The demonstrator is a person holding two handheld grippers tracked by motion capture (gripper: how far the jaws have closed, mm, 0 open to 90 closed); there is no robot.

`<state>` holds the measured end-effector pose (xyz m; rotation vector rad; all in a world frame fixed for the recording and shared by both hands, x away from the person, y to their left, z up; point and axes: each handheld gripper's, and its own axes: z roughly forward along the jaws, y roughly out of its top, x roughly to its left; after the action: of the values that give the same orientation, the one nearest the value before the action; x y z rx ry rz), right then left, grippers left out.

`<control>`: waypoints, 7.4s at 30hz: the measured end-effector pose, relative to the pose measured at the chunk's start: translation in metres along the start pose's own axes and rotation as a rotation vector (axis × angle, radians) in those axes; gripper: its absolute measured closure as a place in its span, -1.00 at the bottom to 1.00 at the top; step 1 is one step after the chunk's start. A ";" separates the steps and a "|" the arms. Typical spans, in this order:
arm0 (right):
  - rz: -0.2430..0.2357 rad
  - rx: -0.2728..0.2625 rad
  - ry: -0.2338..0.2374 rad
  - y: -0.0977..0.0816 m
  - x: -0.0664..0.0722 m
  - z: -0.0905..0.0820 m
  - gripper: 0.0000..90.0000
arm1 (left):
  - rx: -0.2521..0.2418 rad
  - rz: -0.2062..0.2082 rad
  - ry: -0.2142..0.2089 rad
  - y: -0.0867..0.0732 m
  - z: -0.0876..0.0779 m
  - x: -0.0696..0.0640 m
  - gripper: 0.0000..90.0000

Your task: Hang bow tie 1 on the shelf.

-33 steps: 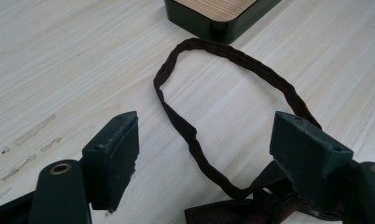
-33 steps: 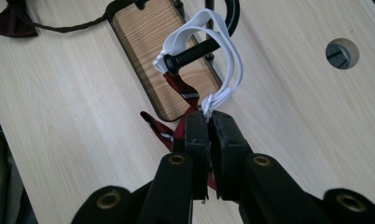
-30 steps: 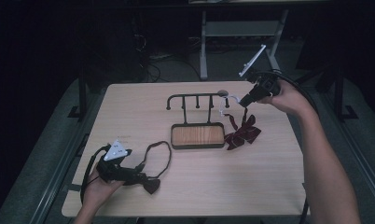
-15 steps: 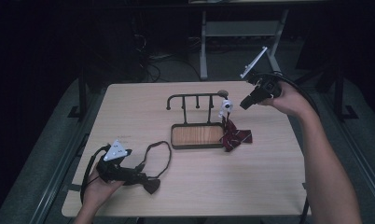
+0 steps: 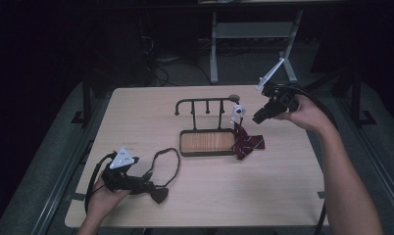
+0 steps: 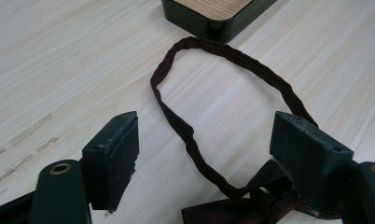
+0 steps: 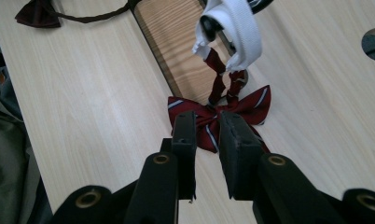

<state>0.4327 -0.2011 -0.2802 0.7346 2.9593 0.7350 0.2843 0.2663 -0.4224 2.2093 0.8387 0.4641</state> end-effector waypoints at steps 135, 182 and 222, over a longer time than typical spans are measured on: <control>0.037 -0.104 0.022 -0.143 0.083 0.082 -0.07 | 0.239 0.076 -0.096 0.068 0.036 0.026 -0.30; 0.035 -0.132 0.013 -0.146 0.086 0.073 -0.07 | 0.522 0.061 -0.085 0.074 0.106 0.050 0.98; 0.053 -0.137 0.033 -0.149 0.081 0.077 -0.06 | 0.403 0.139 -0.262 0.104 0.021 0.034 0.99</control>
<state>0.3042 -0.2476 -0.4062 0.8006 2.8922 0.9515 0.3647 0.2234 -0.3581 2.6377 0.6841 0.0647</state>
